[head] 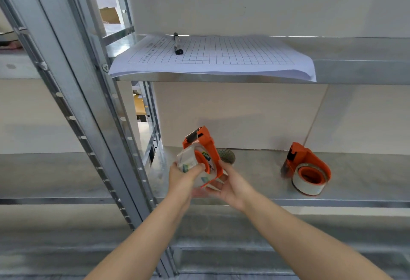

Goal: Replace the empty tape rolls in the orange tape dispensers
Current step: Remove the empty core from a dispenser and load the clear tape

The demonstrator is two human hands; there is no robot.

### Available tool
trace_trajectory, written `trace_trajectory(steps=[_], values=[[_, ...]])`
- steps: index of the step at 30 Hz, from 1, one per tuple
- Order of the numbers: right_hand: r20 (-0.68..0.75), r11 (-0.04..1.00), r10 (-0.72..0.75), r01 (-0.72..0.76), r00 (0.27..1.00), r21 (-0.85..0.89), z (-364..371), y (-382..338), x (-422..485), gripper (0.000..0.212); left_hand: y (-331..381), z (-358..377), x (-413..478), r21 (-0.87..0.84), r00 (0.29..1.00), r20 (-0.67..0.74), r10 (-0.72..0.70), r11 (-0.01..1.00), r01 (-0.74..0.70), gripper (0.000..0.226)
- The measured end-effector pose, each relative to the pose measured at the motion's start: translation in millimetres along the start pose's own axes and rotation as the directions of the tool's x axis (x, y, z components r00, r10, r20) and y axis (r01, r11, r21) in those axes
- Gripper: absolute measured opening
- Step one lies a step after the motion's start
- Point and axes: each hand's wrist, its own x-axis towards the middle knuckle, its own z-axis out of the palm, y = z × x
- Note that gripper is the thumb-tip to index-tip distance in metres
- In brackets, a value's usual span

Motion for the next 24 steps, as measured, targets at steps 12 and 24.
trace_trajectory(steps=[12,24], values=[[-0.283,0.942,-0.304,0.243,0.910,-0.231,-26.3,-37.7,-28.1,0.032,-39.0,57.4,13.5,0.226,0.963,0.261,-0.075,0.974,0.015,0.057],[-0.370,0.621,-0.572,0.092,0.732,-0.778,-103.3,-71.3,-35.1,0.025,-76.4,126.5,16.9,0.384,0.838,0.353,-0.417,0.881,0.276,0.091]])
